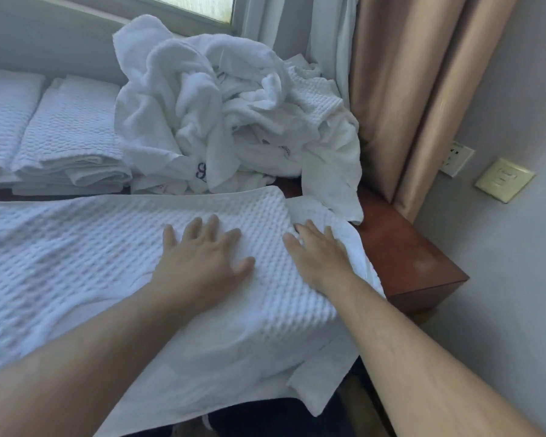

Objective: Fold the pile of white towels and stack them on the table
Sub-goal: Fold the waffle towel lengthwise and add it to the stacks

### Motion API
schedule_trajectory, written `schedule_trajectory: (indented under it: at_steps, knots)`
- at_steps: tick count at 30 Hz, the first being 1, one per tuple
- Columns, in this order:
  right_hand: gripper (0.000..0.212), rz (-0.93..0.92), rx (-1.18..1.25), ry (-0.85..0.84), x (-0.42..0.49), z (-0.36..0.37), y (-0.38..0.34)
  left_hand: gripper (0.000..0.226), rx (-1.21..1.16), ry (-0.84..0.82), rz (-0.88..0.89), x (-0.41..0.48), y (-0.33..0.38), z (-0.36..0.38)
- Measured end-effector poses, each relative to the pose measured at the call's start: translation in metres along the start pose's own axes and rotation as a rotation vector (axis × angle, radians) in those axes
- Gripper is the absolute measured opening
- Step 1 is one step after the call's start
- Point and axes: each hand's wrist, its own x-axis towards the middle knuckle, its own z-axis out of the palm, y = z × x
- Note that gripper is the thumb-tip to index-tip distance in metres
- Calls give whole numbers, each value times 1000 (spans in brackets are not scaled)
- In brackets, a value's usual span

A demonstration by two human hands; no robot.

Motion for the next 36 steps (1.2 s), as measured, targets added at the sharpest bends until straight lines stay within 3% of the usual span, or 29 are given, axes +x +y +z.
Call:
schedule_trajectory:
  at_steps: [2, 5, 8, 10, 12, 17, 21, 24, 28, 33, 36]
  knots:
    - [58, 53, -57, -17, 6, -8, 16, 67, 21, 9, 16, -2, -4, 2]
    - [49, 345, -289, 44, 8, -10, 15, 73, -6, 0, -28, -1, -7, 4]
    - [69, 483, -172, 50, -8, 4, 3, 74, 0, -10, -65, 3, -6, 5]
    - [85, 432, -140, 49, -20, 9, 6, 73, 11, -6, -59, 4, -6, 4]
    - [87, 362, -96, 17, -23, 2, 17, 72, 21, -23, -34, 2, -6, 3]
    - [75, 377, -118, -7, -11, -10, 14, 63, 48, -40, 7, -15, -4, 2]
    - [43, 227, -22, 124, 10, -6, -23, 38, 54, 60, 7, 0, -13, -14]
    - [46, 226, 69, 160, 29, 0, -46, 39, 6, 129, -2, 29, -24, -26]
    - [50, 218, 82, 297, 54, 10, -48, 19, -108, 249, 73, 54, -44, -15]
    - [56, 139, 61, 299, 89, 11, -44, 61, 36, 250, 63, 83, -50, -7]
    - [66, 101, -99, 268, 105, 8, -45, 62, 33, 248, 94, 98, -51, -9]
